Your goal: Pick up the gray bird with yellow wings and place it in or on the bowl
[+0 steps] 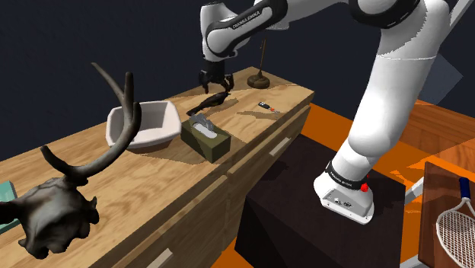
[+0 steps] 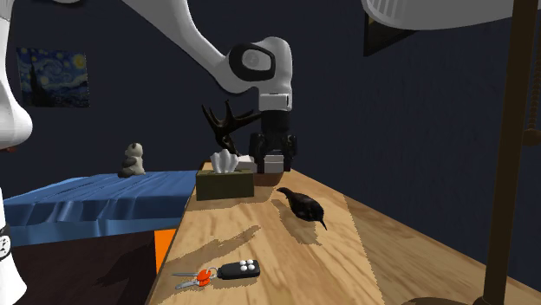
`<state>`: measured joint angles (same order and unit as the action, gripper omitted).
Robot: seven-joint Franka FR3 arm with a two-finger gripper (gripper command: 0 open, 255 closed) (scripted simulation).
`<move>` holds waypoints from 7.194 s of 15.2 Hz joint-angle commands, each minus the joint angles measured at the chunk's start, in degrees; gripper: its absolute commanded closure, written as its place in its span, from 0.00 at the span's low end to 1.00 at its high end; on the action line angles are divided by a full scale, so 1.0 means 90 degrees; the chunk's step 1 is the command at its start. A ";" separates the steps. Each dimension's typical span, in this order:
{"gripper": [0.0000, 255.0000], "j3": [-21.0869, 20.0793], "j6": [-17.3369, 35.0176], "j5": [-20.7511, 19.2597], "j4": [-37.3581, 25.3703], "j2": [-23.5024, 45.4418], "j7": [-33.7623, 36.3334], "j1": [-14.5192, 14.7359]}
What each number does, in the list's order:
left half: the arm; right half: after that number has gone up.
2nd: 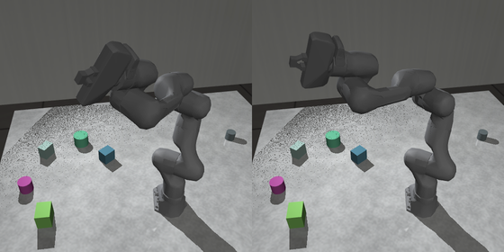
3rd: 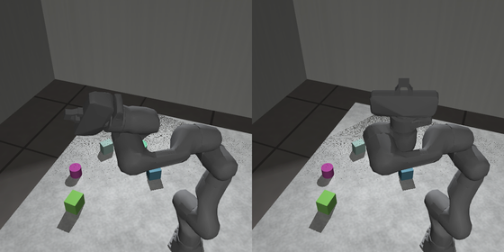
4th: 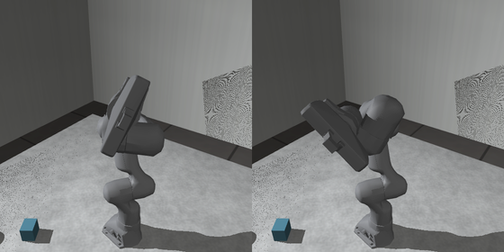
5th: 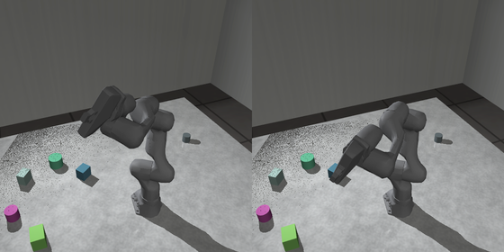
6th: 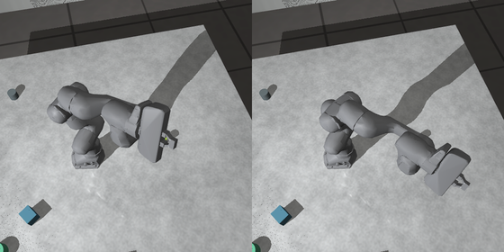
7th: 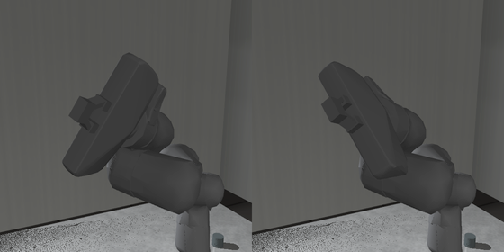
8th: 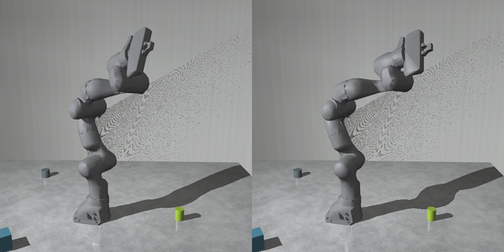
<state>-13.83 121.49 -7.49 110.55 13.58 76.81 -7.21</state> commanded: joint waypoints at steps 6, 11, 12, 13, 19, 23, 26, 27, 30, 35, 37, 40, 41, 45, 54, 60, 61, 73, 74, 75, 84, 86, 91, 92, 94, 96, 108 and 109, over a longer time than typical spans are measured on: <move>0.00 0.0399 -0.0155 -0.0183 -0.1614 0.1633 0.1448 0.0187; 0.00 0.0433 0.0190 -0.0236 -0.1454 0.1820 0.1482 0.0190; 0.00 0.0440 0.0258 -0.0247 -0.1427 0.1861 0.1489 0.0191; 0.00 0.0452 0.0363 -0.0265 -0.1387 0.1927 0.1500 0.0192; 0.00 0.0452 0.0363 -0.0265 -0.1387 0.1927 0.1500 0.0192; 1.00 0.0452 0.0362 -0.0265 -0.1387 0.1927 0.1500 0.0192; 1.00 0.0452 0.0362 -0.0265 -0.1387 0.1927 0.1500 0.0193; 1.00 0.0452 0.0362 -0.0265 -0.1387 0.1927 0.1500 0.0192; 1.00 0.0452 0.0362 -0.0265 -0.1388 0.1928 0.1501 0.0193; 1.00 0.0425 0.0108 -0.0217 -0.1457 0.1739 0.1461 0.0177; 1.00 0.0412 -0.0022 -0.0194 -0.1501 0.1651 0.1441 0.0170; 1.00 0.0396 -0.0222 -0.0160 -0.1579 0.1527 0.1413 0.0162; 1.00 0.0390 -0.0289 -0.0150 -0.1608 0.1487 0.1403 0.0159; 1.00 0.0371 -0.0564 -0.0109 -0.1739 0.1340 0.1367 0.0151; 1.00 0.0338 -0.1213 -0.0031 -0.2127 0.1073 0.1292 0.0143; 1.00 0.0322 -0.1669 0.0007 -0.2464 0.0949 0.1248 0.0146; 1.00 0.0320 -0.1747 0.0013 -0.2526 0.0933 0.1241 0.0147; 1.00 0.0000 -0.2233 -0.0071 -0.3158 0.1157 0.2274 0.0933; 1.00 -0.0035 -0.2270 -0.0089 -0.3246 0.1220 0.2405 0.1036; 1.00 -0.0070 -0.2310 -0.0109 -0.3345 0.1289 0.2534 0.1141; 1.00 -0.0292 -0.2886 -0.0344 -0.4799 0.2249 0.3631 0.2198; 1.00 -0.0315 -0.3093 -0.0411 -0.5316 0.2571 0.3845 0.2472; 1.00 -0.0287 -0.3978 -0.0615 -0.7460 0.3826 0.4273 0.3331; 1.00 -0.0297 -0.3846 -0.0609 -0.7262 0.3766 0.4289 0.3297; 1.00 -0.0360 -0.3610 -0.0637 -0.6927 0.3683 0.4328 0.3218; 0.00 -0.0300 -0.3702 -0.0694 -0.7074 0.3583 0.4306 0.3159; 0.00 -0.2121 -0.1574 0.3456 -0.3987 0.2462 0.2225 -0.0180; 0.00 -0.2126 -0.1459 0.3460 -0.3904 0.2477 0.2216 -0.0141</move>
<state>-32.94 107.53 23.67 75.09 35.57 96.72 -8.89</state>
